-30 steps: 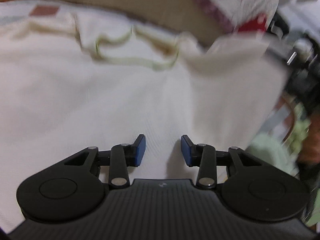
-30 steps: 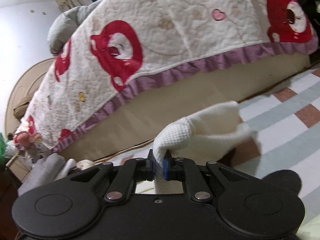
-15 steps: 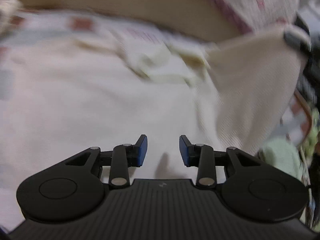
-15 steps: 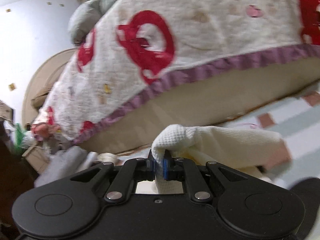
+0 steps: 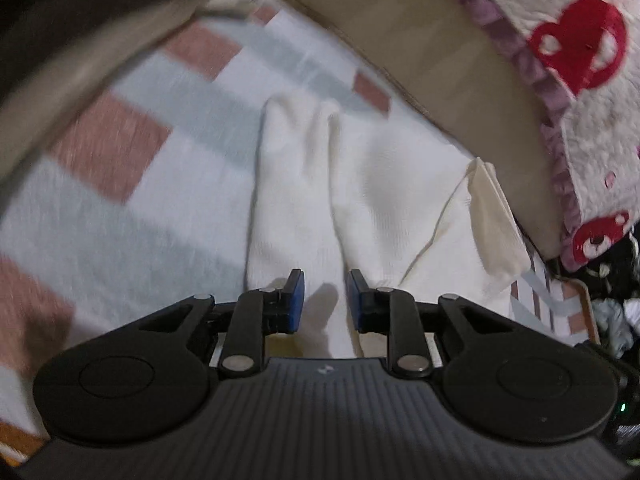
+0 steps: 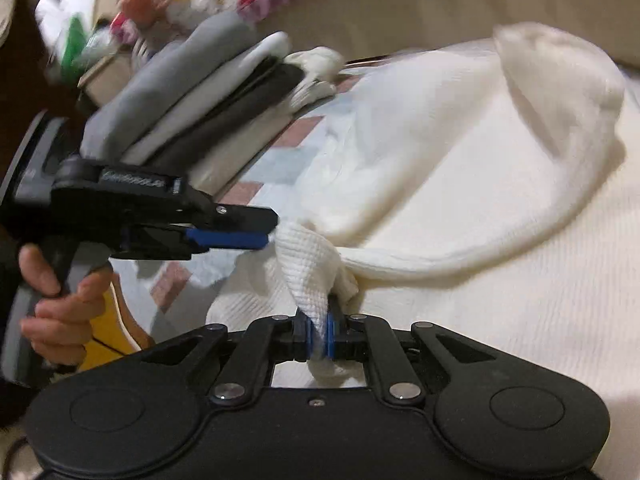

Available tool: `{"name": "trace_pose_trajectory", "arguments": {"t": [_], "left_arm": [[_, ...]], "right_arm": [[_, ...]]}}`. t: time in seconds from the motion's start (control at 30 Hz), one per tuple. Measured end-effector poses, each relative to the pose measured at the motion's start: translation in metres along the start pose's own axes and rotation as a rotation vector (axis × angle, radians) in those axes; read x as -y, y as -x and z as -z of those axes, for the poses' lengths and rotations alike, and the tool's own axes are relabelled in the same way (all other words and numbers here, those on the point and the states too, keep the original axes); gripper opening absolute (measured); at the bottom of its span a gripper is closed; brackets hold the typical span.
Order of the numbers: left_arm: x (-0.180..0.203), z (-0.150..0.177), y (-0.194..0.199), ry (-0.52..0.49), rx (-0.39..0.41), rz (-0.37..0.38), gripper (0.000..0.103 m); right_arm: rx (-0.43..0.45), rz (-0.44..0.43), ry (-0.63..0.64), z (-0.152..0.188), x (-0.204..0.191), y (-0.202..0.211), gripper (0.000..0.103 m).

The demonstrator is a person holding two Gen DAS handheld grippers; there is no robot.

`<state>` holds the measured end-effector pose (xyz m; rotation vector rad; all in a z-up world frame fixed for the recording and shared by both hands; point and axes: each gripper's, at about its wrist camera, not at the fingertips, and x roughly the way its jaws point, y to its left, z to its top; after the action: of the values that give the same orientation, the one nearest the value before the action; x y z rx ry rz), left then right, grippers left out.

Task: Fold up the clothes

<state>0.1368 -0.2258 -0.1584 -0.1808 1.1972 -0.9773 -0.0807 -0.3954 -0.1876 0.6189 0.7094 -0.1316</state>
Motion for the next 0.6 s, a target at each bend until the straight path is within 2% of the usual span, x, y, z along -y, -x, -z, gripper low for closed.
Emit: {"name": "trace_pose_trajectory", "arguments": {"t": [0.13,0.27,0.33,0.47,0.6], "left_arm": [[0.004,-0.001,-0.005,-0.023,-0.019,0.041,0.023],[0.016,-0.003,-0.001,-0.079,-0.005,0.095,0.024],[0.018,-0.003,0.0,-0.082,-0.01,0.126,0.026],[0.017,-0.004,-0.002,-0.075,-0.033,0.132,0.027],[0.016,-0.001,-0.002,-0.065,-0.074,0.15,0.033]], "right_arm": [[-0.01,0.029,0.059,0.0,-0.007,0.0,0.01],[0.015,0.03,0.119,-0.005,-0.017,0.009,0.01],[0.009,0.035,0.116,-0.004,-0.013,0.011,0.01],[0.007,0.031,0.067,0.001,-0.003,0.009,0.01],[0.007,0.03,0.061,0.001,-0.004,0.008,0.01]]}}
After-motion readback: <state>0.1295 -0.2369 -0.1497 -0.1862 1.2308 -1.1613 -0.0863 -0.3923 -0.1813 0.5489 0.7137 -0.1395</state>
